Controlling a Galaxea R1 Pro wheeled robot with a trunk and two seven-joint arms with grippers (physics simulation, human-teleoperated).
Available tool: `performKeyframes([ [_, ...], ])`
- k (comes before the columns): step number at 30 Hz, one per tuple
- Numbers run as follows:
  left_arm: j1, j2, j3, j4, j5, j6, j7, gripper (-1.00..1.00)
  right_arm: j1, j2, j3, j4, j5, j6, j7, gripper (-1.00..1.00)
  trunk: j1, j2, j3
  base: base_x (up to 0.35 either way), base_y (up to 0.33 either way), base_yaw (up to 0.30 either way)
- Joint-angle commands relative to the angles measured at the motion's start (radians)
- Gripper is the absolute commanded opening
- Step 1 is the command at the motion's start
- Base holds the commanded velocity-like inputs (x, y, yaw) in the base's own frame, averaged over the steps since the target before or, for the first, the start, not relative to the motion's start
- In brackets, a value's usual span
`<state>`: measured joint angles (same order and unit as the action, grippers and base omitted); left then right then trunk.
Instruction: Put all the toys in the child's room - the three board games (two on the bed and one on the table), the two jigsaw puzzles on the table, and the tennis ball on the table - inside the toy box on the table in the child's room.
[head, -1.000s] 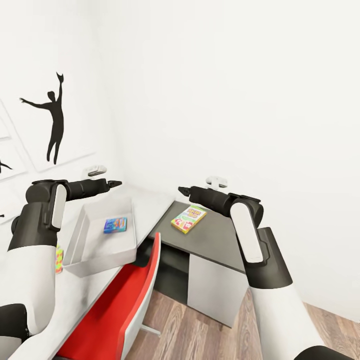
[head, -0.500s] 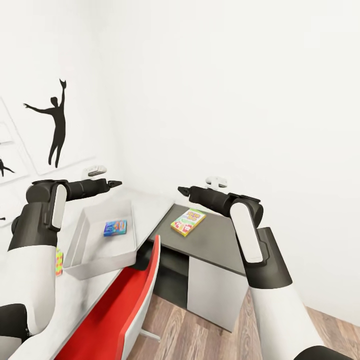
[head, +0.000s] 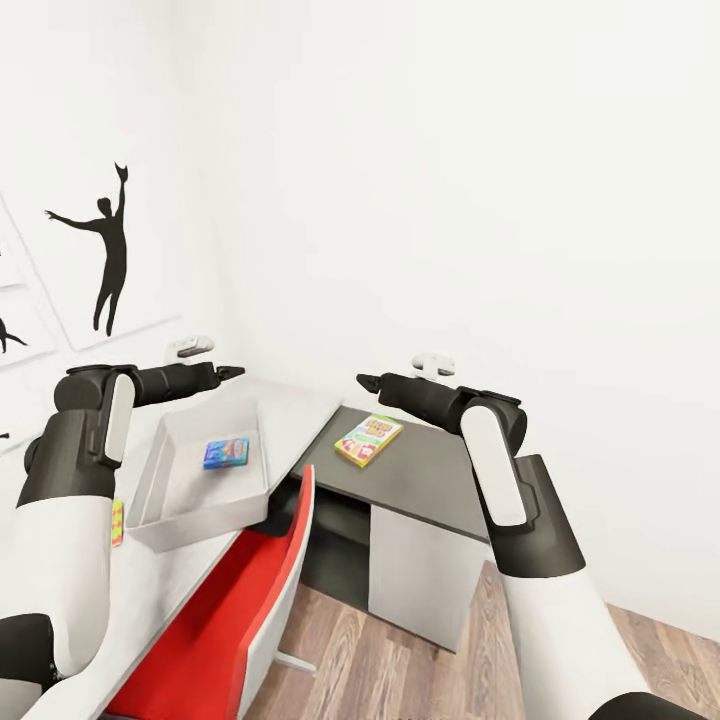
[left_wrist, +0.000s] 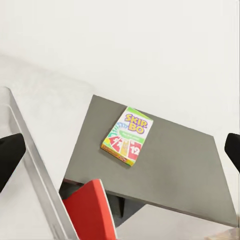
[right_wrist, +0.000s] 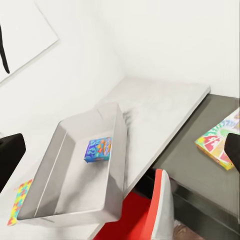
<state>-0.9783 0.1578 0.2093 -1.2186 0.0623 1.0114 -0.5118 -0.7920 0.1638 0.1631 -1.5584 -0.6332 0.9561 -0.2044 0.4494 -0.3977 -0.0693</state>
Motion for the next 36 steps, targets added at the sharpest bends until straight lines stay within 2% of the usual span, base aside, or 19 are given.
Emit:
performKeyframes([
  [1, 0.001, 0.0, 0.001, -0.002, 0.006, 0.007, 0.001, 1.0, -0.001, 0.0, 0.0, 0.0, -0.01, 0.003, -0.01, 1.0, 0.001, -0.002, -0.002, -0.053, 0.0, -0.239],
  [18, 0.018, 0.0, 0.0, -0.033, 0.007, 0.006, 0.001, 1.0, -0.001, -0.002, 0.0, 0.001, -0.008, 0.001, -0.01, 1.0, 0.001, -0.002, -0.002, -0.056, 0.0, -0.278],
  [36, 0.02, 0.0, -0.001, -0.034, 0.007, 0.006, 0.001, 1.0, -0.001, -0.005, -0.005, 0.001, -0.008, 0.002, -0.011, 1.0, 0.001, -0.002, -0.002, -0.241, 0.0, -0.285],
])
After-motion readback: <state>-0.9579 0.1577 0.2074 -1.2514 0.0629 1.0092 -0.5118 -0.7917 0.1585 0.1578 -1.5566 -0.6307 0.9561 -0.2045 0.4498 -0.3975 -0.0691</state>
